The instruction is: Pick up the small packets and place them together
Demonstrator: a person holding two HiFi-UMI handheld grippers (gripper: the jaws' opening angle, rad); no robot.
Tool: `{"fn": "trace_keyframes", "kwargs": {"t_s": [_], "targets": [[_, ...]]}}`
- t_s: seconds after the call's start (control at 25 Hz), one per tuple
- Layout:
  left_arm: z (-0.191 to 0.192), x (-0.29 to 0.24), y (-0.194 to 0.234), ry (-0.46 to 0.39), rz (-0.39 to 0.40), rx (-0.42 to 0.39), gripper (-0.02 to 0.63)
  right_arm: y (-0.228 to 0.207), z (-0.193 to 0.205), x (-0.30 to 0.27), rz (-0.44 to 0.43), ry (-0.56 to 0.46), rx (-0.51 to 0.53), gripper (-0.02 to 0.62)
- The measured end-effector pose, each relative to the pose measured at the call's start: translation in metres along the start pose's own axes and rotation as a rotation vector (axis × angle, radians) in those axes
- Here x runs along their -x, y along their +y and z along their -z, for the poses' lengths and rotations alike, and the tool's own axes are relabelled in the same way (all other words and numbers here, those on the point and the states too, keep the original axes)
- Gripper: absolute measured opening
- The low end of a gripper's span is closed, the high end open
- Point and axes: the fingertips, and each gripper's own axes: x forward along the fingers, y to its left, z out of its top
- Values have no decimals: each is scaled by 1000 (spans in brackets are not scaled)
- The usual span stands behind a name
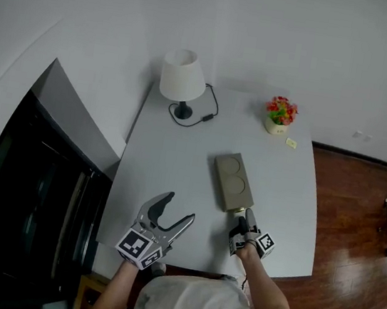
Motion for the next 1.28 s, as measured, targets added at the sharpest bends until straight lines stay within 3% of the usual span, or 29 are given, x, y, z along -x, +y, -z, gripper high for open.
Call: {"fn": "trace_keyframes", "kwargs": {"t_s": [0.04, 0.08, 0.56, 0.76, 1.28], "targets": [[1, 2, 1, 0, -7, 4, 326, 0, 0, -2, -4, 2, 0, 344], [1, 3, 1, 0, -13, 8, 324, 1, 1, -5, -7, 3, -3, 288], [7, 21, 7, -2, -68, 37, 319, -9, 6, -22, 1, 2, -19, 282], [10, 26, 7, -5, -85, 47, 316, -12, 1, -24, -7, -13, 5, 173], [12, 34, 2, -21, -81, 62, 301, -13, -1, -18, -6, -18, 84, 153]]}}
